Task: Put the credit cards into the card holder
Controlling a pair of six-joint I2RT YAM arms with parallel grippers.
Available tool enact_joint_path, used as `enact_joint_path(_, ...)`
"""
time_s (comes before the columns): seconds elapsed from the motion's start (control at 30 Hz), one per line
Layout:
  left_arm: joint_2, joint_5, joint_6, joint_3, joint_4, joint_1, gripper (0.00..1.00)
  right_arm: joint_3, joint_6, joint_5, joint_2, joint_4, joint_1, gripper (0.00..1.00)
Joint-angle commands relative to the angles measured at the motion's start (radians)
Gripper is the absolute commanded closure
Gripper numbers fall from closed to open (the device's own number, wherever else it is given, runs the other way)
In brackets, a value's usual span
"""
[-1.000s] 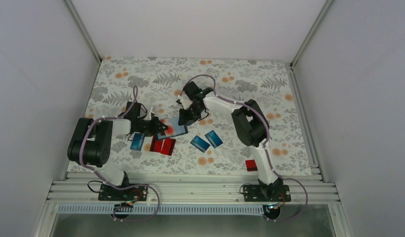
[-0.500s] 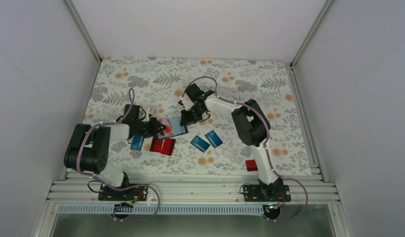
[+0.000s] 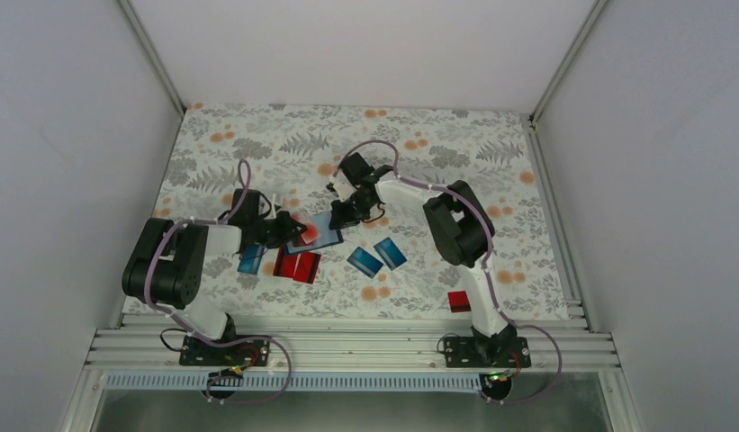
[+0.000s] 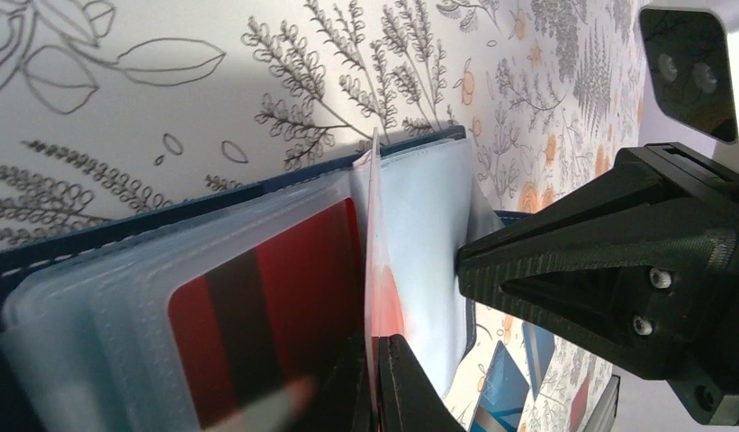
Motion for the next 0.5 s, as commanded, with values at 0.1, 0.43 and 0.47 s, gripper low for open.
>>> enact_joint_path(0.1, 0.033, -0.024, -0.019, -0.006, 0.038, -0.023, 0.98, -0.062, -0.016, 0.062, 0.055, -0.077, 0.011, 0.95)
enact_joint_path(0.43, 0.033, 0.073, 0.053, -0.01, -0.071, -0.024, 0.98, -0.058, -0.009, 0.052, 0.058, -0.071, 0.007, 0.95)
enact_joint_path(0.47, 0.047, 0.083, 0.058, -0.006, -0.073, -0.025, 0.98, -0.058, -0.008, 0.048, 0.06, -0.069, 0.007, 0.95)
